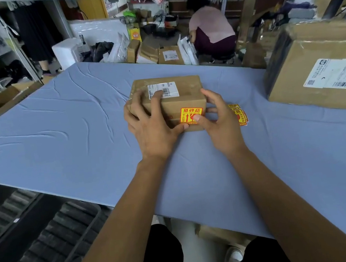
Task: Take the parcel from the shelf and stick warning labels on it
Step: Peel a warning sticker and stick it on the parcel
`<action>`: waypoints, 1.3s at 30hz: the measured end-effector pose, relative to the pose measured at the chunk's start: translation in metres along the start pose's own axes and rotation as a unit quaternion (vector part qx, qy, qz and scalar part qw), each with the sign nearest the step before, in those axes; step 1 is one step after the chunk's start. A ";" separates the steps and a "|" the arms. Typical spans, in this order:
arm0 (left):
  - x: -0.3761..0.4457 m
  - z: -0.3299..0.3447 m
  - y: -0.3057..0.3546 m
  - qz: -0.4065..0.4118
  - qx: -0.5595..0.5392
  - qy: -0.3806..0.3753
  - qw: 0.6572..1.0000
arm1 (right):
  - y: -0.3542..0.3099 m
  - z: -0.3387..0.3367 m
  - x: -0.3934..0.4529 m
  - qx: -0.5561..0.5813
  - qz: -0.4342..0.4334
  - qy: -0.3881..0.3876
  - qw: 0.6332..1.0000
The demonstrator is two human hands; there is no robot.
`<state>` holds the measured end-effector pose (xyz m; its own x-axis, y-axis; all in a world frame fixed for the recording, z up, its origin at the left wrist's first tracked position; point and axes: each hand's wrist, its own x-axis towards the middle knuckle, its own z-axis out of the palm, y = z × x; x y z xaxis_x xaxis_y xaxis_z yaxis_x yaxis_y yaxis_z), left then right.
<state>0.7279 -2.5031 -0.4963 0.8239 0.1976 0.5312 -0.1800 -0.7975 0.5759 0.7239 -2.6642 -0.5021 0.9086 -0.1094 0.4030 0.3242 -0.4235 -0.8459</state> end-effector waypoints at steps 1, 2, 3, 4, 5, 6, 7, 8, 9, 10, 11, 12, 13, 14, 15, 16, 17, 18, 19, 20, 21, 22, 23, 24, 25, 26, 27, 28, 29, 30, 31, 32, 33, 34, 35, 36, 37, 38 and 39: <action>0.000 0.000 0.000 0.000 -0.001 0.000 1.000 | 0.000 0.001 0.000 -0.001 0.004 -0.003 1.000; 0.000 0.000 0.000 0.002 -0.007 0.003 1.000 | 0.000 0.001 0.000 -0.001 0.004 -0.005 1.000; 0.000 0.000 0.000 0.005 -0.013 0.008 1.000 | -0.001 0.001 0.000 -0.001 0.001 -0.004 1.000; 0.000 0.000 0.000 0.008 -0.016 0.012 1.000 | 0.000 0.001 0.000 -0.002 -0.002 0.000 1.000; 0.000 0.000 0.000 0.008 -0.014 0.013 1.000 | 0.000 0.001 0.000 -0.006 -0.004 0.005 1.000; -0.001 0.000 0.000 0.005 -0.009 0.010 1.000 | -0.001 0.001 0.000 -0.010 -0.007 0.009 1.000; -0.001 -0.001 0.000 0.001 -0.003 0.004 1.000 | -0.001 0.000 0.000 -0.015 -0.009 0.012 1.000; -0.001 -0.001 0.001 -0.002 0.001 0.001 1.000 | -0.002 0.000 0.000 -0.018 -0.011 0.014 1.000; -0.001 -0.001 0.001 -0.002 0.000 0.002 1.000 | -0.003 0.000 -0.001 -0.022 -0.012 0.017 1.000; -0.001 -0.001 0.001 0.000 -0.004 0.006 1.000 | -0.004 0.000 -0.001 -0.023 -0.013 0.019 0.999; -0.001 0.000 0.001 0.003 -0.011 0.012 1.000 | -0.004 0.000 -0.001 -0.023 -0.013 0.021 0.999; -0.001 0.000 0.001 0.005 -0.014 0.019 1.000 | -0.005 0.000 -0.001 -0.020 -0.010 0.021 1.000; 0.000 0.000 0.000 0.006 -0.014 0.023 1.000 | -0.005 0.000 -0.001 -0.016 -0.004 0.020 1.000; 0.000 0.001 0.000 0.006 -0.013 0.024 1.000 | -0.006 0.000 -0.001 -0.011 0.002 0.017 1.000; 0.001 0.001 0.000 0.006 -0.008 0.020 1.000 | -0.006 0.000 -0.001 -0.007 0.005 0.015 1.000; 0.001 0.002 0.000 0.005 -0.003 0.013 1.000 | -0.007 0.000 -0.002 -0.004 0.007 0.010 1.000; 0.001 0.002 -0.001 0.004 0.002 0.007 1.000 | -0.007 0.001 -0.001 -0.004 0.009 0.005 1.000; 0.002 0.002 -0.001 0.004 0.005 0.004 1.000 | -0.007 0.002 -0.001 -0.005 0.010 0.003 1.000; 0.002 0.002 -0.002 0.006 0.004 0.004 1.000 | -0.006 0.003 0.000 -0.007 0.010 0.007 1.000; 0.002 0.002 -0.002 0.008 0.001 0.007 1.000 | -0.006 0.003 0.000 -0.010 0.006 0.015 1.000; 0.002 0.001 -0.001 0.007 -0.005 0.010 1.000 | -0.006 0.004 0.000 -0.016 0.000 0.025 1.000; 0.002 0.001 0.000 0.004 -0.010 0.013 1.000 | -0.006 0.004 0.000 -0.022 -0.006 0.035 0.999; 0.002 0.001 0.001 0.000 -0.013 0.013 1.000 | -0.006 0.004 0.000 -0.029 -0.012 0.045 0.998; 0.002 0.001 0.002 -0.004 -0.015 0.011 1.000 | -0.006 0.004 -0.001 -0.038 -0.018 0.055 0.998; 0.002 0.001 0.003 -0.005 -0.016 0.010 1.000 | -0.007 0.003 -0.001 -0.046 -0.023 0.061 0.997; 0.003 0.002 0.002 -0.004 -0.017 0.010 1.000 | -0.008 0.003 -0.002 -0.053 -0.026 0.063 0.996; 0.003 0.003 0.001 0.000 -0.016 0.013 1.000 | -0.008 0.002 -0.002 -0.055 -0.027 0.061 0.996; 0.003 0.003 0.000 0.004 -0.016 0.020 1.000 | -0.007 0.002 -0.003 -0.053 -0.026 0.053 0.997; 0.004 0.003 -0.002 0.006 -0.019 0.028 0.999 | -0.007 0.002 -0.004 -0.052 -0.022 0.042 0.998; 0.004 0.004 -0.003 0.007 -0.024 0.035 0.999 | -0.005 0.001 -0.005 -0.051 -0.018 0.032 0.998; 0.003 0.004 -0.004 0.009 -0.031 0.038 0.999 | -0.003 0.001 -0.006 -0.050 -0.013 0.024 0.998; 0.002 0.004 -0.004 0.010 -0.040 0.039 0.998 | -0.003 0.000 -0.007 -0.052 -0.008 0.017 0.998; 0.000 0.004 -0.004 0.005 -0.054 0.037 0.998 | -0.005 -0.001 -0.009 -0.055 -0.006 0.013 0.998; -0.002 0.002 -0.004 -0.008 -0.070 0.034 0.997 | -0.006 -0.002 -0.011 -0.061 -0.007 0.013 0.998; -0.004 0.000 -0.004 -0.023 -0.081 0.031 0.996 | -0.008 -0.004 -0.013 -0.070 -0.013 0.018 0.997; -0.006 -0.003 -0.005 -0.038 -0.081 0.027 0.996 | -0.010 -0.005 -0.017 -0.081 -0.020 0.027 0.996; -0.010 -0.007 -0.004 -0.048 -0.070 0.019 0.996 | -0.012 -0.007 -0.022 -0.092 -0.028 0.037 0.995; -0.015 -0.011 -0.003 -0.055 -0.054 0.008 0.997 | -0.014 -0.010 -0.027 -0.101 -0.032 0.044 0.993; -0.021 -0.015 -0.001 -0.060 -0.037 -0.003 0.997 | -0.016 -0.014 -0.033 -0.106 -0.030 0.048 0.993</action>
<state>0.7025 -2.4980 -0.4988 0.8456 0.2854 0.4511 -0.1182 -0.7240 0.6796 0.6853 -2.6666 -0.4972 0.8572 -0.1590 0.4897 0.3046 -0.6102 -0.7313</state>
